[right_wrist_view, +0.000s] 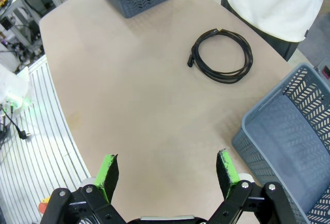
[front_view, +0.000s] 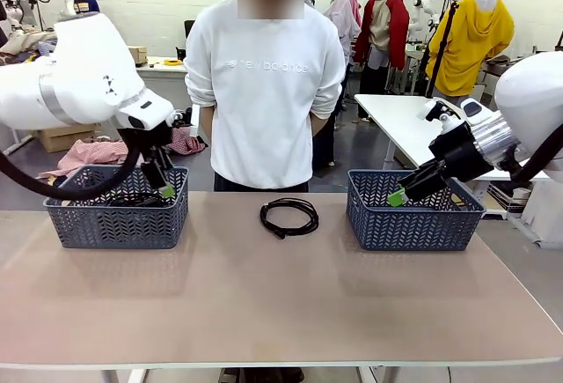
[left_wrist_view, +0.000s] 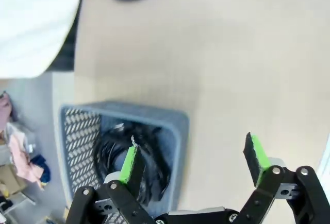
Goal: Organize the cables according to human instructions.
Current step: Pick up a bundle of cables and place it in the basket indicated by the human.
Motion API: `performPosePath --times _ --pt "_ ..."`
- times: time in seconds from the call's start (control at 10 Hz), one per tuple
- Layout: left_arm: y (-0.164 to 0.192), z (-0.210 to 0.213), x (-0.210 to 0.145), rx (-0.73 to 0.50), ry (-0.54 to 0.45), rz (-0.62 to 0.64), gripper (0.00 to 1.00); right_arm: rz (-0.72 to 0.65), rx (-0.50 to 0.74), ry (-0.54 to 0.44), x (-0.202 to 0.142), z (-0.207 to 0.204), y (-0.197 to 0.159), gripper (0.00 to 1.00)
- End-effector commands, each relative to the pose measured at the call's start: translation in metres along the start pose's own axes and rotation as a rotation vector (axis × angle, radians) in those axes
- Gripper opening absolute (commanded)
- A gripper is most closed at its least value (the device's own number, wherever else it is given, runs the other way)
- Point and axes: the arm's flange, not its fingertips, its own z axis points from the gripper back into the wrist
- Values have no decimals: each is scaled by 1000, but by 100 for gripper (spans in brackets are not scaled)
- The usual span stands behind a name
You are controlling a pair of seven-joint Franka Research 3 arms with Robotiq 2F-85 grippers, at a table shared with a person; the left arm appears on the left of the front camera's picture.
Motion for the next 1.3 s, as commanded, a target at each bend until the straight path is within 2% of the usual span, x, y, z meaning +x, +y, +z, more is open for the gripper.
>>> performPosePath --times 0.0,0.3,0.5,0.6,1.2 --pt "-31 -11 7 -10 -105 -6 100 19 15 -29 1 -2 -3 100" --pt "-52 -26 18 -50 -113 -34 100 19 15 -29 1 -2 -3 100" --pt "-52 -29 14 -67 -129 29 100 19 15 -29 1 -2 -3 100" --pt "-55 -30 28 -61 -87 -18 100 19 15 -29 1 -2 -3 100" --pt "-55 -30 28 -61 -87 -18 100 19 15 -29 1 -2 -3 100"
